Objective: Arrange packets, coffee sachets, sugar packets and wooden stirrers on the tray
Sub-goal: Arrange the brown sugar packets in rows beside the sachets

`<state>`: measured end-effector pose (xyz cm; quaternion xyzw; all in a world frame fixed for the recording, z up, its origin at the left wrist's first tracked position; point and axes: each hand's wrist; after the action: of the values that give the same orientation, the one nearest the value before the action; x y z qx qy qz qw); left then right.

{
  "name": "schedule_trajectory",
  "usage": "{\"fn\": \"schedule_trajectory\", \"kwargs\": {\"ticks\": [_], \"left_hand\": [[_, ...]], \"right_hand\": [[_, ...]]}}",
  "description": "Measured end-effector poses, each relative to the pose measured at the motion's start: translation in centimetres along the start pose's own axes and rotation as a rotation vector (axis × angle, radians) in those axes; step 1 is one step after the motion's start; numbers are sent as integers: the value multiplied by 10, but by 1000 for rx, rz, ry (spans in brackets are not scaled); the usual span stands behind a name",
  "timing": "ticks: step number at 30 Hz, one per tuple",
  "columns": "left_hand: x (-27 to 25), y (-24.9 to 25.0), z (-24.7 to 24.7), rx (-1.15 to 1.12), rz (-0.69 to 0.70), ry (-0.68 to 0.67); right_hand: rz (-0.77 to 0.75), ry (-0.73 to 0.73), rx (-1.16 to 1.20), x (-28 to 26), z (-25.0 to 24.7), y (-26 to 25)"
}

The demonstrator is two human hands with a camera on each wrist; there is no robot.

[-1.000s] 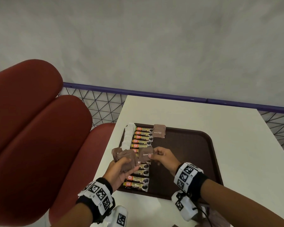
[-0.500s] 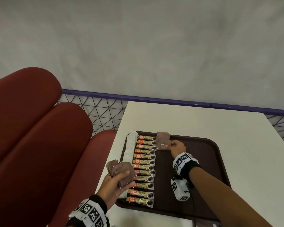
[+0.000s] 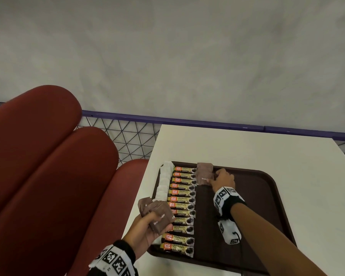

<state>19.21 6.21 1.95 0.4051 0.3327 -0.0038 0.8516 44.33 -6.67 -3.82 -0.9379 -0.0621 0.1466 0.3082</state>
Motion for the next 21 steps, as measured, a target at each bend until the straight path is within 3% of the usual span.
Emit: {"fn": "schedule_trajectory", "kwargs": {"ticks": [4,8,15,17,21], "left_hand": [[-2,0,5,61,25,11],[-2,-5,9,72,28,29],[-5,-16,23,154,26,29],[-5,-18,27,189,35,38],[-8,-19,32,271,44,34]], "right_hand": [[-76,59,-57,-12,-6,3],[-225,-7,-102,-32,-17,9],[-584,-307,289,-98,-32,5],[-607,-446,346,-115,-34,-1],[-512,-632,399,-128,-28,-8]]}}
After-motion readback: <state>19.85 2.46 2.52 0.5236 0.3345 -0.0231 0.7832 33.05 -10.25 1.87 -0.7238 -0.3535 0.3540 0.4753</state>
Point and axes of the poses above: each hand's wrist, its own x-axis towards the middle knuckle, its own z-axis out of the palm, y = z × x, and after that the axes turned 5 degrees about x, right-handed
